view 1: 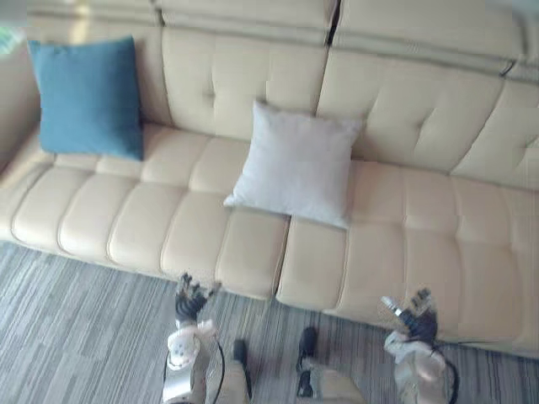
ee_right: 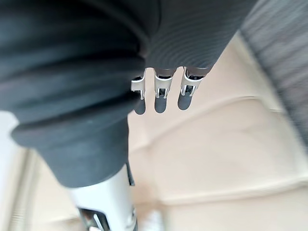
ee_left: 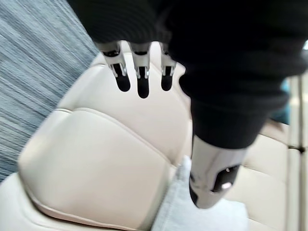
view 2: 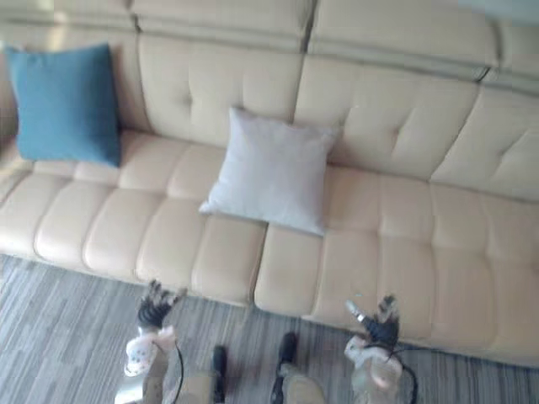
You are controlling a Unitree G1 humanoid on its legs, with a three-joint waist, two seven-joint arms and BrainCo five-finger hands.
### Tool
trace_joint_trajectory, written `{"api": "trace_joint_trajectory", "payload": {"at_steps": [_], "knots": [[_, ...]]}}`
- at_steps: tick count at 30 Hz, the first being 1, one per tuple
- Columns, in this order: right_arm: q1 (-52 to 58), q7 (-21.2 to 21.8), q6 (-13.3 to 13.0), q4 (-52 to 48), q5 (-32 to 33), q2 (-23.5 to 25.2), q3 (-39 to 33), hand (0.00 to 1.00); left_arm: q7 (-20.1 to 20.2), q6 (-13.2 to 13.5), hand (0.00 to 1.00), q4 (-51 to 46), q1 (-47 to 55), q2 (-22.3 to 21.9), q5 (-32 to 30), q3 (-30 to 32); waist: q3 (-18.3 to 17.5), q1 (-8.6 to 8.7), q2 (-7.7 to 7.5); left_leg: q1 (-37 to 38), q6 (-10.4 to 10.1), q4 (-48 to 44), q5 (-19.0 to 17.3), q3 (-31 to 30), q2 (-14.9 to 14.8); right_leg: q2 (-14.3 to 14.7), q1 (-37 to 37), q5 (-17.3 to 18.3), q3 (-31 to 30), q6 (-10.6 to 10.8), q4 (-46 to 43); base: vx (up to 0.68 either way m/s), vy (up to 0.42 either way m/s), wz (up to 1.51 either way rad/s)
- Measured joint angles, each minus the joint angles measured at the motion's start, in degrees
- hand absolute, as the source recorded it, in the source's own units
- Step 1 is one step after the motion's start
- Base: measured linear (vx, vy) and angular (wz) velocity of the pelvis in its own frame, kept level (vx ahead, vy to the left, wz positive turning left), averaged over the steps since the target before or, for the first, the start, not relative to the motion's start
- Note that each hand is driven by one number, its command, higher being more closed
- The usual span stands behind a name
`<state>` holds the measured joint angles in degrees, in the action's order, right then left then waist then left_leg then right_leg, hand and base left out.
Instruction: Pick up cushions and gather them together orderly.
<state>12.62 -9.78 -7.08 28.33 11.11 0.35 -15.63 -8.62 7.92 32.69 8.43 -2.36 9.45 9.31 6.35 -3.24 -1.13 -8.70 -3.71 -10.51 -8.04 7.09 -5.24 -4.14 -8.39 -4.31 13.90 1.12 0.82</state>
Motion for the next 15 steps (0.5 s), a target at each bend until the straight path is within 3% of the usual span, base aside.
{"api": "trace_joint_trajectory", "payload": {"at_steps": [6, 11, 12, 15], "knots": [[-0.4, 1.8, 1.6, 15.7, -2.4, 0.9, -1.2, 0.0, 1.1, -1.4, 0.0, 15.3, -0.4, 1.1, -6.9, 1.4, -3.8, 0.04, 0.03, 5.3, 0.0, 2.6, 0.0, 0.2, 0.4, -0.3, 4.0, 1.2, 0.0, 0.6, 0.0, 0.05, 0.024, 0.01], [-0.3, 2.5, 3.2, 21.5, -4.4, 1.3, -5.1, 0.0, 1.1, -1.6, 0.0, 20.0, -0.8, 1.7, -11.3, 3.3, -5.9, 0.07, 0.12, 9.1, 0.4, 5.6, 0.5, 1.0, 1.3, -0.9, 6.1, 1.5, -0.9, 1.1, 0.5, 0.04, 0.037, -0.05], [-4.7, 2.9, 3.8, 29.2, -5.6, -0.4, -8.5, 0.0, 1.2, -2.0, 0.0, 24.3, -1.2, 3.8, -13.9, 3.3, -5.6, 0.46, -1.43, 14.7, 2.1, 10.3, 1.5, -0.2, 6.0, -3.9, 8.7, 2.5, -1.4, 3.7, 0.4, 0.02, 0.019, -0.05], [-4.7, 2.9, 3.8, 29.2, -5.6, -0.4, -8.5, 0.0, 1.2, -2.0, 0.0, 24.3, -1.2, 3.8, -13.9, 3.3, -5.6, 0.46, -1.42, 14.7, 2.1, 10.3, 1.5, -0.2, 6.0, -3.9, 8.7, 2.5, -1.4, 3.7, 0.4, 0.0, 0.0, 0.0]]}}
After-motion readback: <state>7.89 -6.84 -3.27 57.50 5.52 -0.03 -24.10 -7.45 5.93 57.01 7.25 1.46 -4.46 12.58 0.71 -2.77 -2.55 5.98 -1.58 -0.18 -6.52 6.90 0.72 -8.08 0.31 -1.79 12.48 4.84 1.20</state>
